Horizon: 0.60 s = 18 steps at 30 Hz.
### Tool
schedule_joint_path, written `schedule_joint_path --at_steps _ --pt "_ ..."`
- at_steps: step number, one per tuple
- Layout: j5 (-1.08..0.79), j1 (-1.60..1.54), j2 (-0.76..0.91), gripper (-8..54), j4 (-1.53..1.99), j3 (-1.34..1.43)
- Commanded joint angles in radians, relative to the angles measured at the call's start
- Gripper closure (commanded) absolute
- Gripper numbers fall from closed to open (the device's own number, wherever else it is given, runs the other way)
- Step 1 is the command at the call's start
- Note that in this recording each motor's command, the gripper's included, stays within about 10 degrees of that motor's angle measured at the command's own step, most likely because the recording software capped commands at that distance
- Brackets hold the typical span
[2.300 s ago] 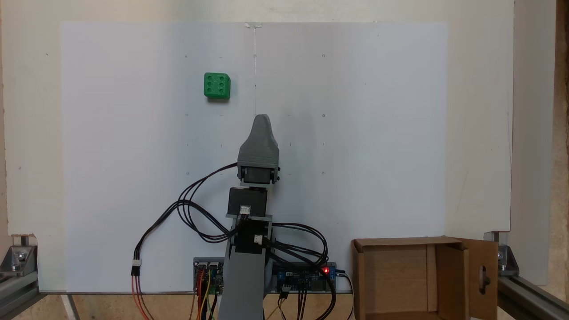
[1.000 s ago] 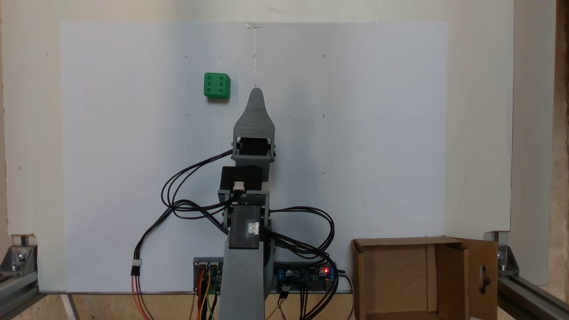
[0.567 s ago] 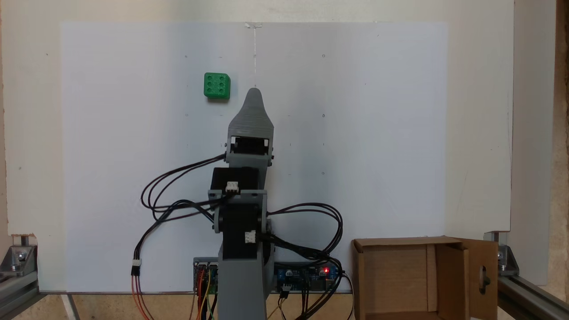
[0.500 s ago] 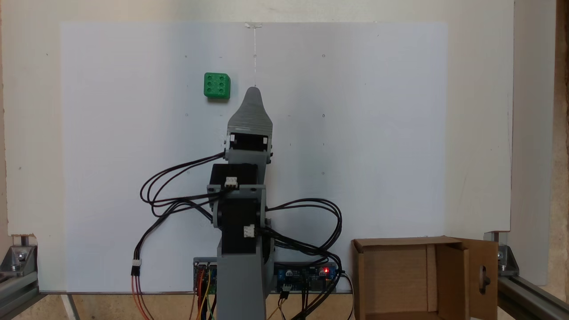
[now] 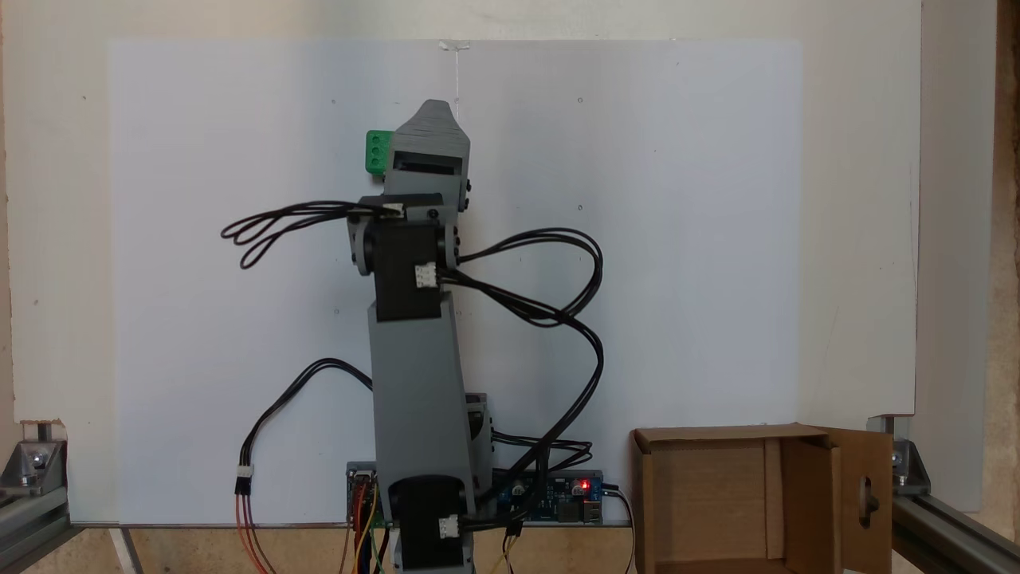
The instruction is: Grasp a green dice and put it in the bin.
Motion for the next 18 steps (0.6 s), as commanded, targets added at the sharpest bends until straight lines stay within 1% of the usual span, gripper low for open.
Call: schedule_joint_path --at_steps 1,9,12,15,18 --pt "0.043 -0.021 -0.008 2.0 0.008 -0.094" --pt "0.044 -0.086 -0.044 0.2 0.017 -0.127" --pt "0.048 -0.087 -0.044 0.3 0.067 -0.127" --pt "0.055 -0.094 -0.044 1.2 0.04 -0.127" --pt "0.084 -0.166 -0.044 1.3 0.043 -0.127"
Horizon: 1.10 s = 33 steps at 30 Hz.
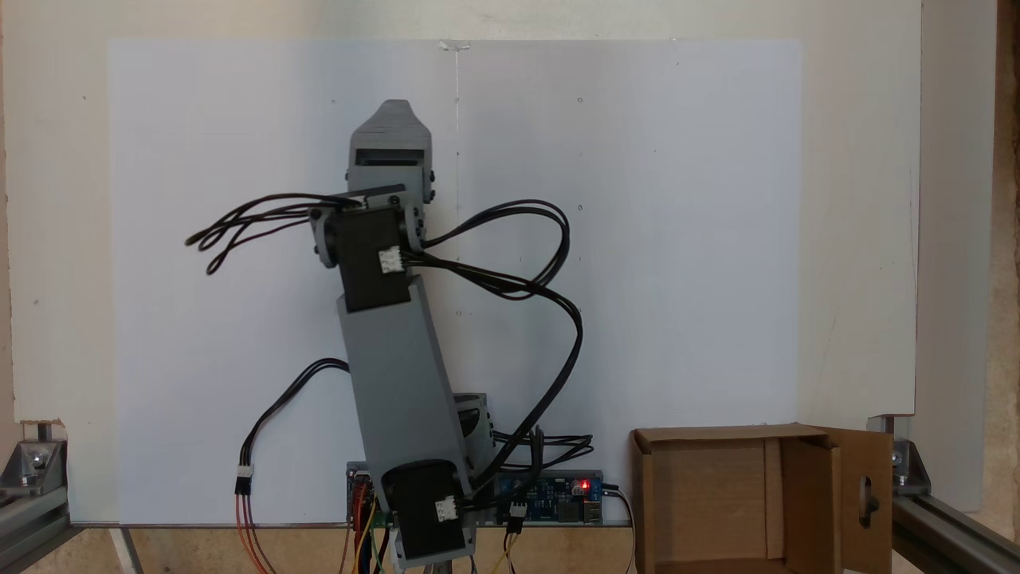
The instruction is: Grasp a green dice and put it in the bin.
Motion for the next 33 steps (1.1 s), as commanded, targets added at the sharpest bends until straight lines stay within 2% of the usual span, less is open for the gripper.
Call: schedule_joint_path --at_steps 1,9,33 --pt "0.083 -0.044 0.006 1.5 -0.011 -0.064" --pt "0.245 -0.095 -0.046 2.9 -0.104 -0.064" --pt "0.25 -0.038 -0.117 2.9 -0.048 -0.064"
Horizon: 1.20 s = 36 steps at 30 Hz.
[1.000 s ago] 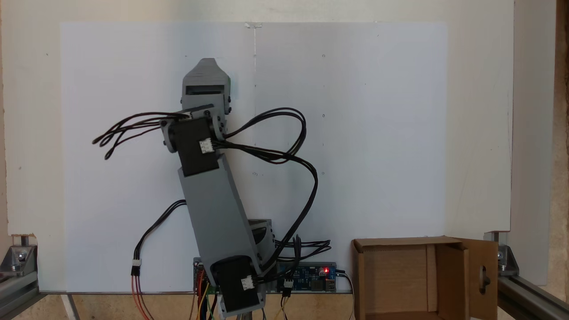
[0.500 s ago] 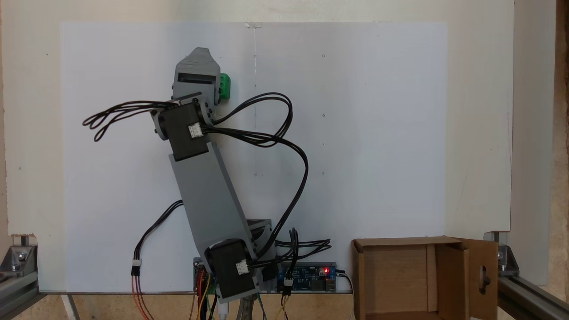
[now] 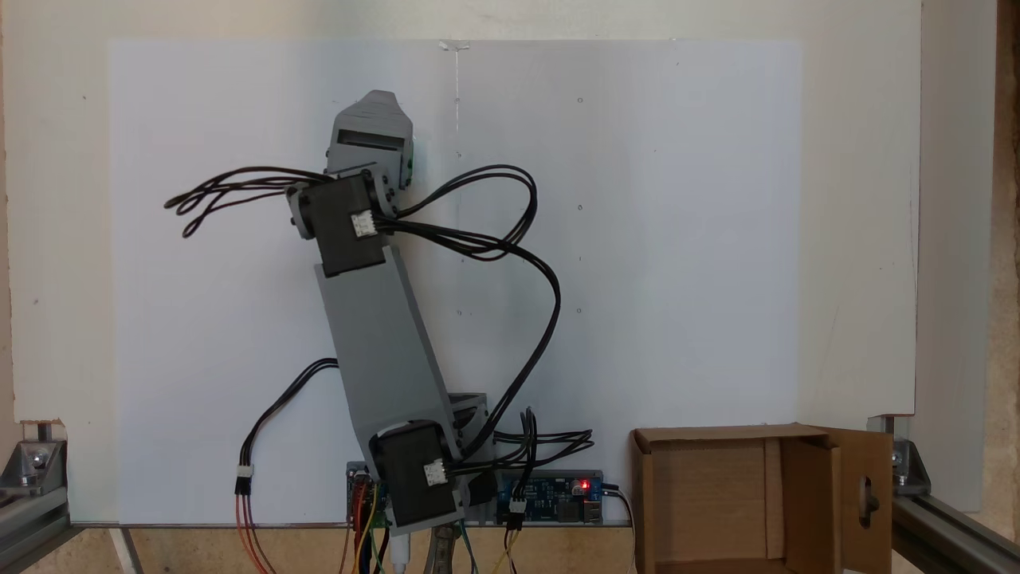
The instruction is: Grasp a green dice and put it in the bin.
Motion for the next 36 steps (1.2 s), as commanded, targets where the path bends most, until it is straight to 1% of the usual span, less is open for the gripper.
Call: schedule_joint_path --at_steps 1,10,28,36 --pt "0.049 0.015 -0.006 2.9 0.018 -0.064" --pt "0.049 0.014 -0.009 3.3 0.028 -0.066" --pt "0.051 0.003 -0.141 3.2 0.028 -0.144" --pt "0.054 0.002 -0.166 3.2 0.026 -0.149"
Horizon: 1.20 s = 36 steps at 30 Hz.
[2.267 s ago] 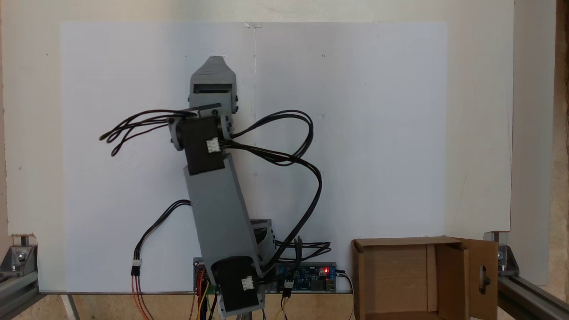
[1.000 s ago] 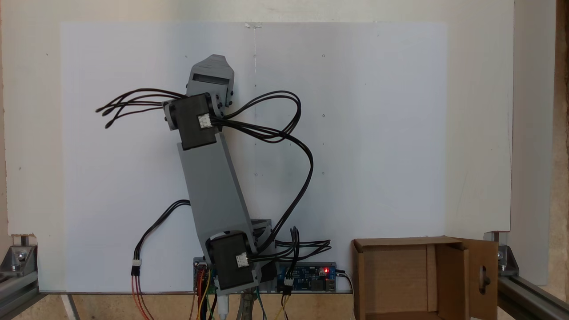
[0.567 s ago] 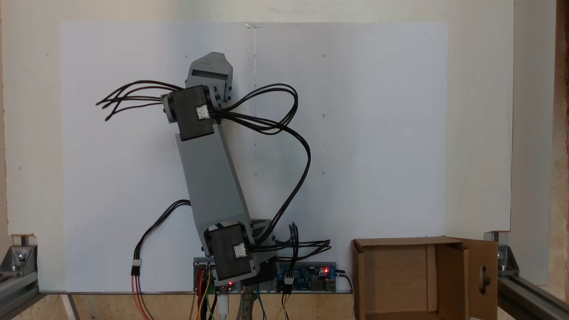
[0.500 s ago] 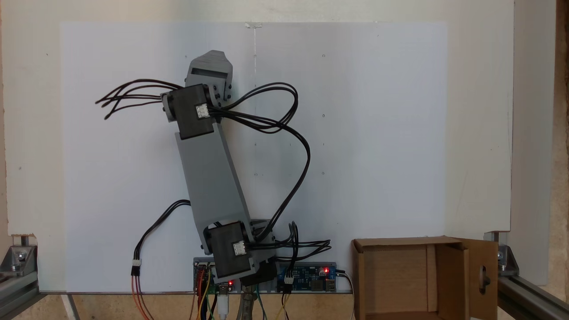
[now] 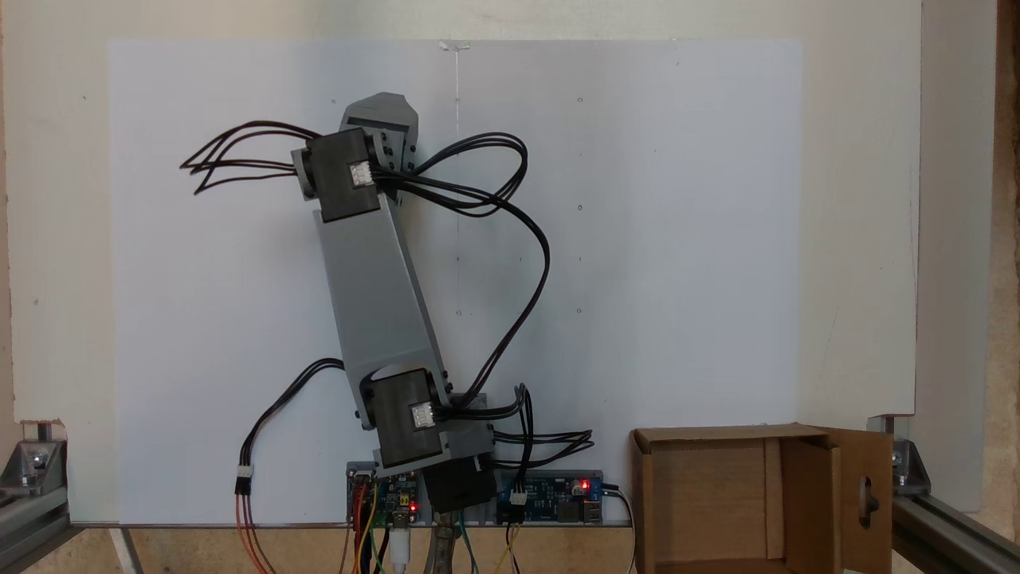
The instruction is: Grasp a green dice and put it in the bin.
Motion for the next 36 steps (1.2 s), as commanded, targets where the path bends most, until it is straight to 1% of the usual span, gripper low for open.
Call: schedule_joint_path --at_steps 1,36 --pt "0.054 -0.006 0.009 3.2 -0.005 -0.078" --pt "0.061 -0.034 -0.184 3.3 -0.098 -0.078"
